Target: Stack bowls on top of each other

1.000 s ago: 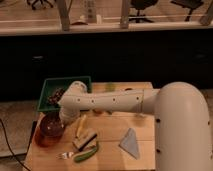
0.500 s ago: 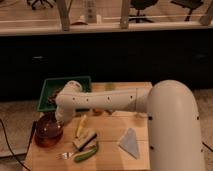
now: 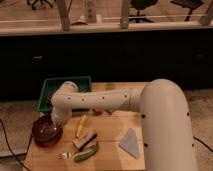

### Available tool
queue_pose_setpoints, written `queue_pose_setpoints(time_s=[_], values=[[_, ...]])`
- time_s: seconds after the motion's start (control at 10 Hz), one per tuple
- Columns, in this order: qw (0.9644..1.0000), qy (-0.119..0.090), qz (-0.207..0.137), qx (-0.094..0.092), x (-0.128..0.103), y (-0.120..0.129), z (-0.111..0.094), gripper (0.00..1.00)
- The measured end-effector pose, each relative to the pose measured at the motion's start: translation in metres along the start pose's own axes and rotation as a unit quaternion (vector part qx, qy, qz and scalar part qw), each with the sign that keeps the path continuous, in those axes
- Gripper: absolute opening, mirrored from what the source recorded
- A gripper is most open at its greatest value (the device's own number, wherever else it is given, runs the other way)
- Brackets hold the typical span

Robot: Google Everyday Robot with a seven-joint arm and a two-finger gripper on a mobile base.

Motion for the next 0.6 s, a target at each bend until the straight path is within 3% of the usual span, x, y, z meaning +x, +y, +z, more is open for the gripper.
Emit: queue_pose_setpoints(time_s=[0.2,0.6], values=[[1.0,-0.005,-0.007,0.001,-0.0013,-0.0058,0.0036,0.07],[0.9996,-0.021,-0.017,0.007,-0.0047,-0.0129,0.0108,0.45]])
